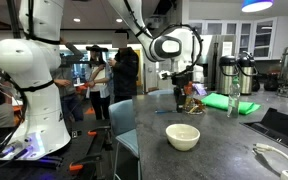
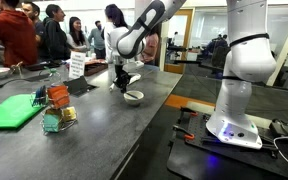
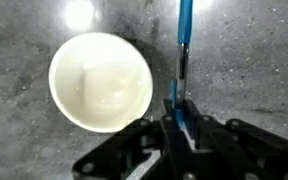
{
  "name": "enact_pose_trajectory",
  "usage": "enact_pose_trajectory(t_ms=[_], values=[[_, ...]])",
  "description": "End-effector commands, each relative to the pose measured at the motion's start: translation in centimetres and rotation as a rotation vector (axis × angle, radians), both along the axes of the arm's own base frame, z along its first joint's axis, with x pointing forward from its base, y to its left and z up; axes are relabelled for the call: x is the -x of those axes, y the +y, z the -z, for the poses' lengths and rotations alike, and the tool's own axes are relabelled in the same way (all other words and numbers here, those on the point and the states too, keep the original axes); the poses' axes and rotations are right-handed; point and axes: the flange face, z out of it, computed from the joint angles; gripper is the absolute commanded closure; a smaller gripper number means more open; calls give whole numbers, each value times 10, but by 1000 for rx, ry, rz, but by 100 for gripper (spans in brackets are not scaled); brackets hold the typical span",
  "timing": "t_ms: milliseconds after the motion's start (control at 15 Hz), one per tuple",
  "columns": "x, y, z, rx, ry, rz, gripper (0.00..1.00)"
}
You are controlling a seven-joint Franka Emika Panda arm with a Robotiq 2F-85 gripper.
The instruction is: Pick up the pen on the table and put it in the bowl
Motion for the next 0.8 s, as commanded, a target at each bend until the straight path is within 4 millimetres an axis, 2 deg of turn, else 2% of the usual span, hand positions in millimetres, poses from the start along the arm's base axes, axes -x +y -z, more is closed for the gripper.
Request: enact_pose_trajectory(t_ms=[0,267,400,733], values=[[-3,-29,-13,5,-71,-1,96],[-17,-73,-23,31,-200,66,96],[-23,-88,-25,26,-261,94,96],[-30,-104,-8,44,-302,128,96]])
